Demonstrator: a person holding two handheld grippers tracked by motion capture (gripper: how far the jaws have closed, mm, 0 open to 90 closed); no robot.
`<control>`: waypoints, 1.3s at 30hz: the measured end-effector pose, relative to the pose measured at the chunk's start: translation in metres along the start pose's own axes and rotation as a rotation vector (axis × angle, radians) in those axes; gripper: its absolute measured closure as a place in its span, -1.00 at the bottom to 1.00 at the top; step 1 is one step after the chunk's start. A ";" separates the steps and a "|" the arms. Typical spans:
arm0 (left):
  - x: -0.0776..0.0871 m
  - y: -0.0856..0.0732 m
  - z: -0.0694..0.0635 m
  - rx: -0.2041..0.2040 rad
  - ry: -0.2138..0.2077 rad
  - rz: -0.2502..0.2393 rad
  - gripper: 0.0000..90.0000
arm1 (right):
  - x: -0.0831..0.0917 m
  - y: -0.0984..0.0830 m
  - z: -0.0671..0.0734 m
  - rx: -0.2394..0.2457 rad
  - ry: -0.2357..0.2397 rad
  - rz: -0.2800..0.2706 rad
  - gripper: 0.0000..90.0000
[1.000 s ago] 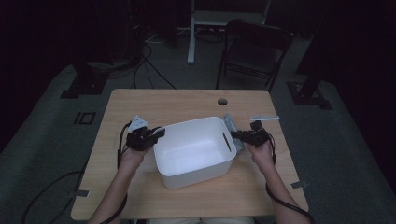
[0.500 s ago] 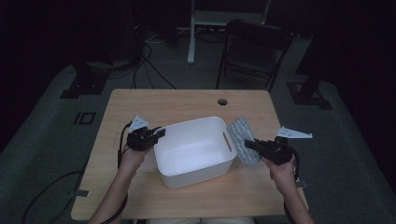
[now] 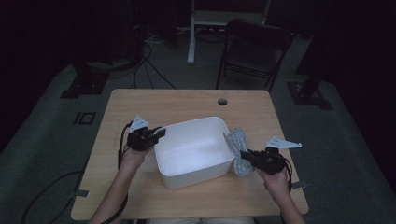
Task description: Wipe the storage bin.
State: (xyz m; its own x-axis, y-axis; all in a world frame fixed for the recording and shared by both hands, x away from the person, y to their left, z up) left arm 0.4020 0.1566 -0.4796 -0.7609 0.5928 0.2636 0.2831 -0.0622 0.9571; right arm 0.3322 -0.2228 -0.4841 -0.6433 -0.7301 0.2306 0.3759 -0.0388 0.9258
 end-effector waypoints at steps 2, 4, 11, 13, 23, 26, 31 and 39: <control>0.000 0.000 0.000 0.000 0.000 0.001 0.67 | -0.002 -0.004 -0.002 -0.013 0.000 0.006 0.73; 0.000 0.000 -0.001 0.001 0.001 0.001 0.67 | -0.004 -0.007 -0.003 -0.014 -0.005 0.020 0.73; 0.000 0.000 -0.002 0.003 0.003 0.002 0.67 | -0.019 -0.028 -0.012 -0.029 -0.035 0.113 0.73; 0.000 0.000 -0.002 0.004 0.005 0.001 0.67 | -0.021 -0.030 -0.013 -0.034 -0.036 0.122 0.73; 0.000 0.000 -0.001 0.010 0.006 -0.003 0.67 | -0.047 -0.057 -0.035 -0.088 -0.056 0.247 0.73; 0.000 0.000 -0.001 0.010 -0.007 -0.004 0.66 | -0.046 -0.055 -0.038 -0.102 -0.044 0.246 0.73; 0.000 0.000 -0.002 0.001 -0.011 -0.001 0.66 | -0.030 -0.028 -0.044 -0.149 -0.034 0.133 0.72; -0.001 0.000 -0.002 -0.007 -0.016 0.001 0.67 | -0.005 0.032 -0.034 -0.127 0.018 -0.081 0.72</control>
Point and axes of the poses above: each handheld gripper's, and its own axes: x roughly backward along the jaws, y roughly out of its top, z roughly to its left, the point moved 5 cm from there along -x, roughly forward along the jaws, and after that the axes turned 12 degrees about -z, right-handed, at the moved point
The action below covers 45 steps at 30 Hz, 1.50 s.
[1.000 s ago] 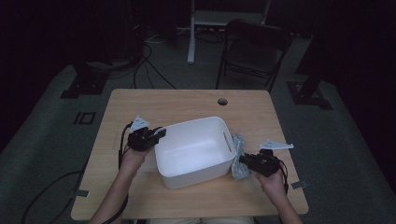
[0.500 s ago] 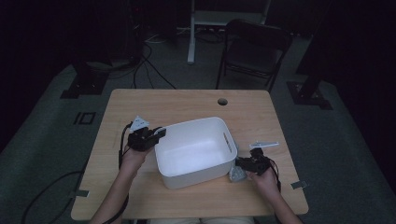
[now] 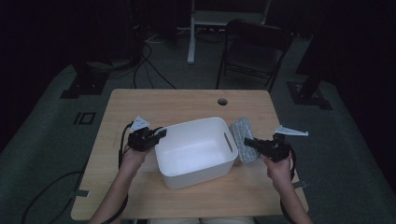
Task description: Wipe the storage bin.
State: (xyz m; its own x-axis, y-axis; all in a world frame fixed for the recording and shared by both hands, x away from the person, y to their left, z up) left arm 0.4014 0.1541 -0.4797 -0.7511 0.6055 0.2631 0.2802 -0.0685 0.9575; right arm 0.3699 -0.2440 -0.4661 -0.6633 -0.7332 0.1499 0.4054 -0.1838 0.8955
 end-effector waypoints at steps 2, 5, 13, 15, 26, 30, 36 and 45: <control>0.000 0.000 0.000 -0.001 0.000 0.001 0.67 | -0.006 0.004 0.006 0.044 -0.002 0.013 0.72; -0.001 0.000 -0.002 -0.014 0.009 0.006 0.67 | -0.021 -0.005 0.008 0.088 -0.030 0.077 0.72; -0.001 0.000 -0.003 -0.010 0.017 0.004 0.67 | -0.043 -0.027 -0.004 0.093 -0.070 0.139 0.73; -0.001 0.000 -0.003 -0.009 0.016 0.004 0.67 | -0.046 -0.033 -0.007 0.083 -0.070 0.158 0.73; -0.001 0.000 -0.002 -0.003 0.014 0.001 0.67 | -0.058 -0.050 -0.024 0.026 -0.059 0.194 0.73; -0.001 0.000 -0.003 -0.004 0.013 0.001 0.67 | -0.069 -0.073 -0.036 0.007 -0.091 0.283 0.73; 0.000 0.000 -0.002 0.001 -0.004 0.002 0.66 | -0.070 -0.074 -0.041 0.002 -0.094 0.292 0.73; 0.007 0.012 0.009 0.025 -0.098 -0.035 0.22 | -0.031 -0.034 -0.038 -0.017 -0.084 0.146 0.72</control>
Point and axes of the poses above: each handheld gripper's, and its own axes: x roughly backward along the jaws, y roughly out of its top, z roughly to its left, the point moved 5 cm from there along -x, roughly forward along the jaws, and after that the axes turned 12 degrees about -z, right-handed, at the moved point
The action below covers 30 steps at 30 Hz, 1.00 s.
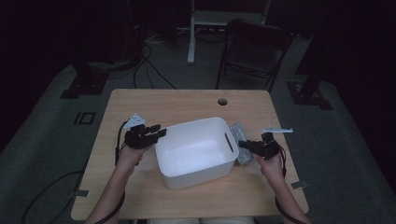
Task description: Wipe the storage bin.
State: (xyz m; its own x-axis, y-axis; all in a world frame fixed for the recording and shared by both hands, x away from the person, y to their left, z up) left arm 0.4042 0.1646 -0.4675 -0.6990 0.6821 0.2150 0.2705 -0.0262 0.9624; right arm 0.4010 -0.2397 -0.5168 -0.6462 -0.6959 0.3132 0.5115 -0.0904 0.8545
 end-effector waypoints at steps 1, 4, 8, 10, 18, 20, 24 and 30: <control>0.000 0.002 0.001 -0.006 -0.018 0.000 0.16 | 0.004 0.002 0.000 -0.001 0.001 -0.008 0.72; -0.003 0.003 0.003 -0.011 -0.065 0.000 0.08 | 0.015 0.006 0.001 -0.003 0.006 -0.036 0.72; -0.010 0.003 0.007 -0.018 -0.125 0.022 0.14 | 0.025 0.009 0.005 0.016 0.002 -0.058 0.72; -0.013 0.004 0.008 -0.013 -0.146 0.042 0.24 | 0.028 0.010 0.006 0.017 0.003 -0.062 0.72; -0.023 0.001 0.004 -0.033 -0.170 0.104 0.61 | 0.030 0.003 0.001 0.002 -0.005 -0.057 0.72; -0.024 0.000 0.005 -0.022 -0.161 0.101 0.71 | 0.030 0.002 0.001 0.003 -0.010 -0.052 0.72; -0.021 -0.002 0.002 -0.035 -0.152 0.093 0.75 | 0.029 0.001 -0.003 -0.023 -0.006 -0.052 0.72; -0.009 -0.007 -0.003 -0.036 -0.138 0.080 0.83 | 0.026 -0.002 -0.006 -0.024 -0.018 -0.042 0.72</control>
Point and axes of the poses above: each handheld gripper's, and its own axes: x roughly backward along the jaws, y roughly out of its top, z roughly to its left, the point moved 5 cm from there along -x, roughly forward along the jaws, and after that the axes turned 12 degrees about -z, right-handed, at the moved point
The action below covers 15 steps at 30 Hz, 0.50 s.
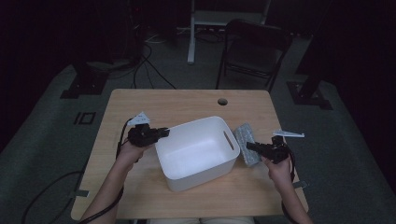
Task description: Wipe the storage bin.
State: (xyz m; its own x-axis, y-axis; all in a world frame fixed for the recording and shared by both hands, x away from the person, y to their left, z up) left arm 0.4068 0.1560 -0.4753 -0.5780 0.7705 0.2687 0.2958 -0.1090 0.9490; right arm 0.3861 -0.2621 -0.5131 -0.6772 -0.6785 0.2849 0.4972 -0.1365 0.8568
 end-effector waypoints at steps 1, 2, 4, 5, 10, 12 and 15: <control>0.002 -0.001 -0.001 -0.001 -0.003 -0.001 0.85 | 0.000 0.000 0.000 -0.001 0.000 -0.001 0.72; 0.004 -0.002 -0.003 0.006 -0.002 -0.005 0.87 | 0.000 0.000 0.000 -0.001 0.000 -0.001 0.72; 0.006 -0.003 -0.005 0.009 -0.001 -0.009 0.87 | 0.001 0.001 0.000 -0.002 -0.001 -0.005 0.72; 0.006 -0.004 -0.006 0.010 0.000 -0.007 0.87 | 0.001 0.002 0.000 -0.002 0.000 -0.008 0.72; 0.005 0.000 -0.007 0.012 -0.016 -0.013 0.69 | 0.001 0.003 0.001 -0.004 0.004 -0.013 0.72; 0.003 0.003 -0.008 0.014 -0.033 -0.012 0.68 | 0.002 0.003 0.001 -0.005 0.006 -0.016 0.72; -0.002 0.006 -0.009 0.004 -0.043 0.007 0.68 | 0.003 0.003 0.000 -0.005 0.004 -0.016 0.72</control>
State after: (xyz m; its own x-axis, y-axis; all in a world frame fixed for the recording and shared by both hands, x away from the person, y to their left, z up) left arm 0.4026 0.1485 -0.4688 -0.5426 0.7962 0.2676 0.3028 -0.1118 0.9465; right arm 0.3856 -0.2643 -0.5100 -0.6830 -0.6791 0.2690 0.4886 -0.1510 0.8593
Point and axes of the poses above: each handheld gripper's, and its own axes: x roughly backward along the jaws, y roughly out of its top, z roughly to its left, the point moved 5 cm from there along -x, roughly forward along the jaws, and after that the axes turned 12 degrees about -z, right-handed, at the moved point
